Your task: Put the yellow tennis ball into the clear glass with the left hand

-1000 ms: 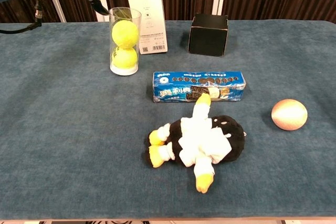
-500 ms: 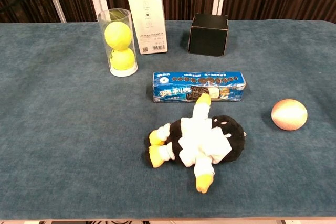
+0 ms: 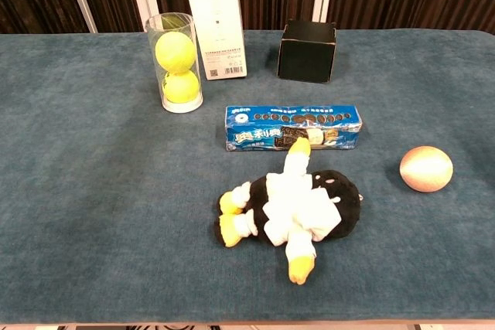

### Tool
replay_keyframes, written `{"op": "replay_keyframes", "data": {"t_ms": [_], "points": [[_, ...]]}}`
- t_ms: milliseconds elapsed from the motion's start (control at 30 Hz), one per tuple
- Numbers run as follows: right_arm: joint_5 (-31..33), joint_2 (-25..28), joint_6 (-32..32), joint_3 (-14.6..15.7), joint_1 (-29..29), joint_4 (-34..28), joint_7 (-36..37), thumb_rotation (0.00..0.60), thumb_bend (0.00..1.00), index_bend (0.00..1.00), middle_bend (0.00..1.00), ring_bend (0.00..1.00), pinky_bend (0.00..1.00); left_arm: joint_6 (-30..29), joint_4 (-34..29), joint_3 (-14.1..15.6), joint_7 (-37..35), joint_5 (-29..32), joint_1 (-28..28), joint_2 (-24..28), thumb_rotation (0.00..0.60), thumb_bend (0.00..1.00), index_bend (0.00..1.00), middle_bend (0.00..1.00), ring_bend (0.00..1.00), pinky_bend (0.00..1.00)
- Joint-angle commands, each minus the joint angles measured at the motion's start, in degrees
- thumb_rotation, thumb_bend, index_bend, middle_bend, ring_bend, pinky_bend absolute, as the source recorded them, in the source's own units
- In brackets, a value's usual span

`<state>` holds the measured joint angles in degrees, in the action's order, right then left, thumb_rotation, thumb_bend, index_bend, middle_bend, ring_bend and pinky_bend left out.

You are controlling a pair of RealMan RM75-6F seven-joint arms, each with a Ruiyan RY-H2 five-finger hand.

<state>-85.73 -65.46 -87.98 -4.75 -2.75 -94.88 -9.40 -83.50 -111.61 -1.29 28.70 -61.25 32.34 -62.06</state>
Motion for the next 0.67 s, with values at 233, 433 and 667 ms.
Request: {"op": "replay_keyframes", "data": {"t_ms": [233,433,667], "points": [[-0.17,0.17,-0.53,-0.06,0.22,-0.11,0.28,0.6,0.35,0.13,0.03,0.11,0.05,-2.96,13.68,9.55,-11.29,-15.86,-10.35,-0.61,0.6,0.01,0.14,0.0,0.0,0.12],[-0.5,0.26,-0.69,0.03,0.25,-0.05,0.59,0.6,0.35,0.13,0.03,0.11,0.05,-5.8,20.32,9.15,-13.89,-19.57,-13.45,-3.87,0.6,0.01,0.14,0.0,0.0,0.12],[-0.47,0.32,-0.79,-0.01,0.32,-0.08,0.79,0.6,0.35,0.13,0.03,0.11,0.05,-5.91,24.26,8.19,-18.07,-22.05,-15.03,-5.54,0.6,0.01,0.14,0.0,0.0,0.11]]}}
